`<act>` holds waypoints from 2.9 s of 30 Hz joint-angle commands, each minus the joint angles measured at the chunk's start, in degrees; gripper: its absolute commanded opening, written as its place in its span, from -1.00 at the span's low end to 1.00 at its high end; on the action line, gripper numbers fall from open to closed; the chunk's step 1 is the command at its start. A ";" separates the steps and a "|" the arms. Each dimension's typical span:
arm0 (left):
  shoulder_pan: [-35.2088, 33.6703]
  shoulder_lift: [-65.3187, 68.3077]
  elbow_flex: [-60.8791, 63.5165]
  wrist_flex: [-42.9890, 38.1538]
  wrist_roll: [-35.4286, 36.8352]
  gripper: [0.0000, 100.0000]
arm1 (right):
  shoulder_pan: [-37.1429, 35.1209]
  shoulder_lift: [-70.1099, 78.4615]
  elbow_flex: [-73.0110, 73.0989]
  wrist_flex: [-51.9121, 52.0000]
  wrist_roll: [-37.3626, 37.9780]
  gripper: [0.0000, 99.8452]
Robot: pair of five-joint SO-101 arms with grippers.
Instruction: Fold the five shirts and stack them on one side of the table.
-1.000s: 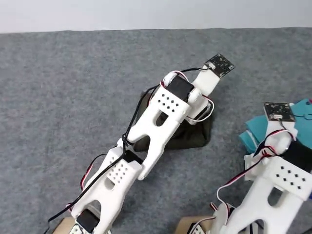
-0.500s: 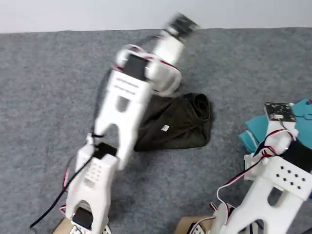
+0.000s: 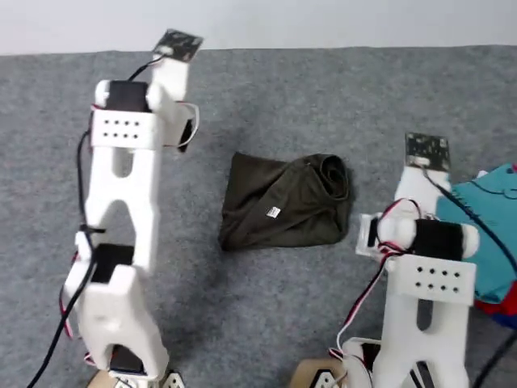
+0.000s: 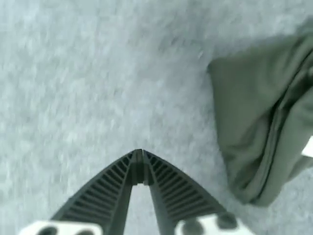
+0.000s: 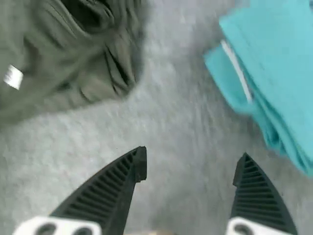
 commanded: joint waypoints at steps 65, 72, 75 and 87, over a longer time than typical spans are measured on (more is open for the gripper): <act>-14.07 -10.46 26.68 -9.67 0.88 -1.00 | -18.77 75.30 -80.09 17.36 48.88 -0.98; -11.25 -10.81 26.68 -9.49 0.88 -1.00 | -15.25 74.24 -79.56 17.27 48.97 -0.98; -10.37 -10.81 26.68 -9.49 0.88 -1.00 | -14.20 74.07 -79.56 17.36 49.85 -0.98; -9.67 -10.55 26.68 -9.58 2.81 -1.00 | -17.71 74.07 -79.65 17.27 51.96 -0.53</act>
